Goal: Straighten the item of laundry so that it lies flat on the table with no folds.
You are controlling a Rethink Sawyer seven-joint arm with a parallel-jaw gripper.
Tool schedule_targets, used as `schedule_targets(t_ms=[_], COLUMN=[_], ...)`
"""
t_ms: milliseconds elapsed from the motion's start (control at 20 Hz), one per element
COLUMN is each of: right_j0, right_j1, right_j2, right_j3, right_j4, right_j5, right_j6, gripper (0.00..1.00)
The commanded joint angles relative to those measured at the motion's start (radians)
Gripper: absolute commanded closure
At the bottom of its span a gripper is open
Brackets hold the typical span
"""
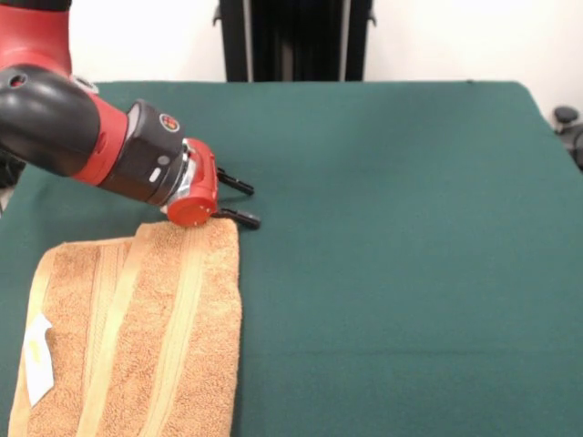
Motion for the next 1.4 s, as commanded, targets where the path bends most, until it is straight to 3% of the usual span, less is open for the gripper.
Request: schedule_targets(t_ms=[50, 400, 850, 1300, 1400], right_j0=[0.008, 0.039, 0.038, 0.009, 0.008], right_j1=[0.091, 0.084, 0.176, 0.251, 0.245], right_j2=[0.037, -0.063, -0.112, -0.102, -0.107], right_j3=[-0.059, -0.207, -0.431, -0.589, -0.598], right_j4=[-0.073, -0.224, -0.366, -0.414, -0.439], right_j5=[0.009, 0.108, 0.164, 0.231, 0.18], right_j6=[0.073, 0.076, 0.083, 0.069, 0.039], gripper=[0.0, 0.0, 0.0, 0.0, 0.0])
